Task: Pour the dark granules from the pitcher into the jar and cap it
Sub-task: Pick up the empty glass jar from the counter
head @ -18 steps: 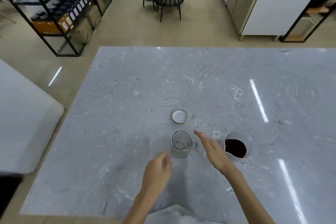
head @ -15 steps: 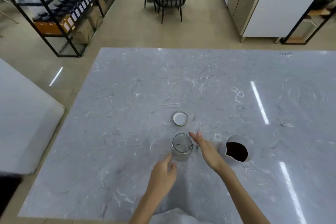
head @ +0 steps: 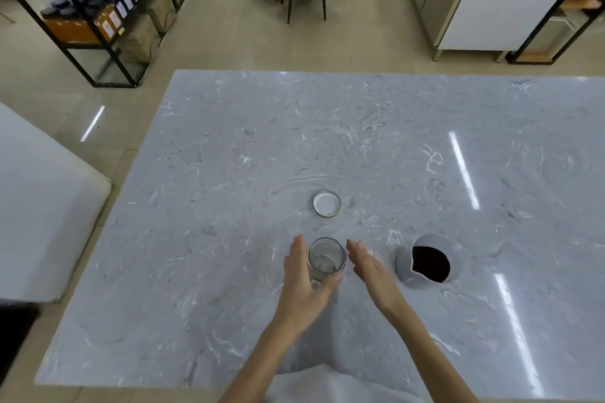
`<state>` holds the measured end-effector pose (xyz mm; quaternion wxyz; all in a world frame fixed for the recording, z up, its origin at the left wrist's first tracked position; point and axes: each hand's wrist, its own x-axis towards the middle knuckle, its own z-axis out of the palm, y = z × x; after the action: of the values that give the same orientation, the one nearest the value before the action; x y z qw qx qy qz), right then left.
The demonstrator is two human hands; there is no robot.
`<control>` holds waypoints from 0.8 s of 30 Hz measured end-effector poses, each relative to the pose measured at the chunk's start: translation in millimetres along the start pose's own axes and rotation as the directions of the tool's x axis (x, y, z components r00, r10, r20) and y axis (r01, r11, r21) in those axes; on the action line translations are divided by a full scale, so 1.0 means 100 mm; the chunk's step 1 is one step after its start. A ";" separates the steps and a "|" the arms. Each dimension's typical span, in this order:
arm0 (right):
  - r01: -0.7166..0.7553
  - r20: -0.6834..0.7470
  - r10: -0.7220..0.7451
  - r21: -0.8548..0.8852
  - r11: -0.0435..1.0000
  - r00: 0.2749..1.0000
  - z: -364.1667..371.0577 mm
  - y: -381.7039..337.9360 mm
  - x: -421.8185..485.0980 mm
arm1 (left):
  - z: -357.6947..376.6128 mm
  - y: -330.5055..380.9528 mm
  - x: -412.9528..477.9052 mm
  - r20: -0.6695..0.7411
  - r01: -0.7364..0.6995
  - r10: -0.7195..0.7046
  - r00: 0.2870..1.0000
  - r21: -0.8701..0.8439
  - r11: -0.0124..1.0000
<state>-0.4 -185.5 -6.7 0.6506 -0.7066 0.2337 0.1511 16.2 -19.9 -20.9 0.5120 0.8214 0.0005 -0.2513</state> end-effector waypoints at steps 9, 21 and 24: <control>-0.029 0.003 0.029 0.059 0.998 1.000 0.22 0.02 0.05 | -0.02 -0.03 0.17 0.080 0.005 -0.006 0.997 0.011 1.000; 0.000 -0.055 0.002 0.020 1.000 0.999 0.30 -0.04 -0.03 | -0.14 -0.14 0.31 0.205 -0.141 0.120 0.971 0.094 0.985; -0.002 -0.039 0.000 -0.033 0.999 0.999 0.26 -0.07 -0.08 | -0.11 -0.14 0.33 0.148 -0.162 0.148 0.978 0.083 0.983</control>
<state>-1.2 -158.0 1.0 0.6339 -0.7201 0.2442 0.1414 45.9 -12.5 -42.3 0.4893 0.8223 -0.1117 -0.2680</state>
